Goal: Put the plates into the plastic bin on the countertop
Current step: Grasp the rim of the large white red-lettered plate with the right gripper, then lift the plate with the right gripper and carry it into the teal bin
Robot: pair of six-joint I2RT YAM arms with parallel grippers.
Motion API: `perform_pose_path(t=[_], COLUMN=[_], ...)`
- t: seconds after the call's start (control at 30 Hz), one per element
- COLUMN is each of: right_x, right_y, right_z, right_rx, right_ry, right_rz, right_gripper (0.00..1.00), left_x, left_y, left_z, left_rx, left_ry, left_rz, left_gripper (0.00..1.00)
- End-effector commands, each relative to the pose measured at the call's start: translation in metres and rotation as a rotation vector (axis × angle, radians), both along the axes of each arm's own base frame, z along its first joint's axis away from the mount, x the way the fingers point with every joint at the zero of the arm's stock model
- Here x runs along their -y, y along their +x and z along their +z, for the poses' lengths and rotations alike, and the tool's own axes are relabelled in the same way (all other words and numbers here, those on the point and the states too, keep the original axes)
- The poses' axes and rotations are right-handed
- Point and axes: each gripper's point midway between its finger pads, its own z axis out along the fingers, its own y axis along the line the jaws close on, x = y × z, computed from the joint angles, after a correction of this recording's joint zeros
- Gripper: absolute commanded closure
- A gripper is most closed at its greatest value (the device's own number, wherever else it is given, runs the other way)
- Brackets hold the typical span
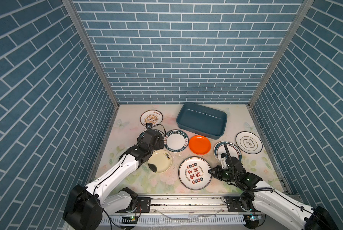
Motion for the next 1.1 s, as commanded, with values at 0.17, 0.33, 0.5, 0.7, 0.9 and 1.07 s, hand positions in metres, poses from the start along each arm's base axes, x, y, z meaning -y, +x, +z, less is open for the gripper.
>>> perform_pose_path(t=[0.17,0.33,0.5,0.7,0.9,1.07], right_x=[0.002,0.003,0.006,0.001,-0.002,-0.005], right_y=[0.008,0.011,0.019,0.029,0.054,0.088], right_z=[0.009,0.026,0.056,0.093,0.147,0.187], right_rx=[0.006,0.024,0.097,0.134,0.243,0.330], right_ry=[-0.062,-0.077,-0.103,-0.090,-0.068,-0.089], right_rz=[-0.003,-0.003,0.004,-0.008,-0.064,-0.105], right_gripper=[1.00,1.00,1.00,1.00,1.00,1.00], left_x=[0.007,0.016,0.014,0.013,0.009,0.008], left_y=[0.006,0.006,0.003,-0.002,-0.004,-0.007], left_z=[0.004,0.017,0.026,0.035,0.041,0.043], left_rx=[0.014,0.047,0.080,0.146,0.164,0.165], left_ry=[-0.028,-0.072,-0.083,-0.135,-0.133,-0.128], left_rz=[-0.013,-0.054,-0.054,-0.061,-0.055,-0.057], left_gripper=[0.00,0.01,0.00,0.00,0.00,0.00])
